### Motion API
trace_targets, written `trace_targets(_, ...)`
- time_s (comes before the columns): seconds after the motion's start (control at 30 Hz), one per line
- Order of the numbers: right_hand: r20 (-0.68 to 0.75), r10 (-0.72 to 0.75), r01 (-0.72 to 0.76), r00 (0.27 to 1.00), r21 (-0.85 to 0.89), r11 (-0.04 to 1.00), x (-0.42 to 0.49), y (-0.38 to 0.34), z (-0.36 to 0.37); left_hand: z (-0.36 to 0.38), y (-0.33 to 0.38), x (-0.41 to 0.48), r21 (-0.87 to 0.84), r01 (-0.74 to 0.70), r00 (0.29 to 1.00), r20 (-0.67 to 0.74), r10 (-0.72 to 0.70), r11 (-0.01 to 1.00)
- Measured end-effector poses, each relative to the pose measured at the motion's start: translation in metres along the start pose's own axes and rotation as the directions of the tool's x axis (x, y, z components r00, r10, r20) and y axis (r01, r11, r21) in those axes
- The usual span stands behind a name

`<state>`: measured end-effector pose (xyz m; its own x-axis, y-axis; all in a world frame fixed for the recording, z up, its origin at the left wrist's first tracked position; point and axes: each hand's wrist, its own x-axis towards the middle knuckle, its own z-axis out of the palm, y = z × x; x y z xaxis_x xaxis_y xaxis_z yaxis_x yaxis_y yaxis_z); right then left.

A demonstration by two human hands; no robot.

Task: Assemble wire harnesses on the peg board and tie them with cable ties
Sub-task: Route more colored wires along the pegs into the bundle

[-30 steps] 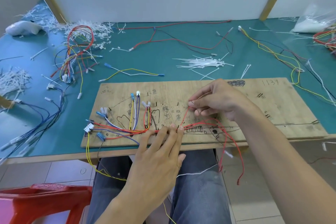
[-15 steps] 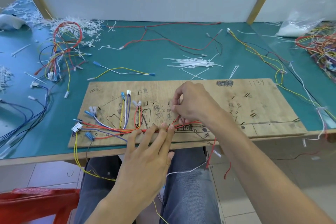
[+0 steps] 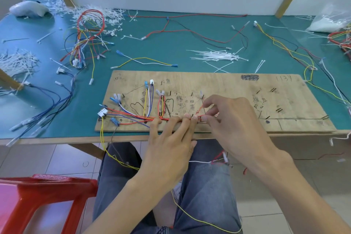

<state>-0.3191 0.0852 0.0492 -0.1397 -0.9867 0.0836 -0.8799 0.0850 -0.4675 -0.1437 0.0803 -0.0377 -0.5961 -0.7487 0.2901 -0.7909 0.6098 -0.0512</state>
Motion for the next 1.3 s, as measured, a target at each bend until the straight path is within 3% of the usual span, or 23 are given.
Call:
trace_targets(0.2,0.161,-0.008,0.011,0.987,-0.020,1.000,-0.027,0.010,-0.001,-0.006,0.001,0.000,-0.009,0.023,0.999,0.022,-0.023,1.000)
trace_targets(0.37,0.143,0.035,-0.056,0.989,0.150,0.987,-0.050,0.016,0.000,-0.006,0.000,0.000,-0.022,0.034,0.999,0.034,-0.033,0.999)
trace_targets(0.53,0.157,0.096,-0.113,0.983,0.107,0.988,-0.058,0.026,0.005,-0.004,0.000,0.000,-0.025,0.039,0.998,0.059,-0.038,0.999)
trace_targets(0.63,0.203,0.148,-0.208,0.968,0.318,0.925,-0.059,0.031,0.002,-0.003,0.000,-0.001,-0.015,0.039,0.998,0.059,-0.038,0.999)
trace_targets(0.7,0.169,0.127,-0.183,0.977,0.375,0.909,-0.064,0.025,0.007,-0.003,0.002,-0.001,0.001,0.045,0.997,0.059,-0.045,0.999)
trace_targets(0.97,0.106,-0.012,-0.015,0.994,0.253,0.967,-0.086,0.007,0.040,-0.007,0.000,-0.002,-0.001,0.008,0.999,0.048,-0.008,1.000)
trace_targets(1.07,-0.113,0.047,-0.020,0.992,0.228,0.973,-0.078,0.025,0.031,-0.012,0.000,-0.002,-0.037,0.019,0.997,0.070,-0.017,0.999)
trace_targets(1.13,-0.253,0.152,-0.119,0.956,0.139,0.983,-0.069,0.039,0.021,-0.013,0.001,-0.001,-0.058,0.028,0.997,0.080,-0.024,0.998)
trace_targets(1.2,-0.235,0.213,-0.212,0.948,0.028,0.977,-0.060,0.050,0.012,-0.013,0.002,-0.001,-0.089,0.058,0.995,0.085,-0.050,0.994)
trace_targets(1.3,-0.149,0.208,-0.211,0.967,-0.006,0.977,-0.054,0.060,0.009,-0.011,0.005,0.000,-0.114,0.093,0.993,0.087,-0.083,0.989)
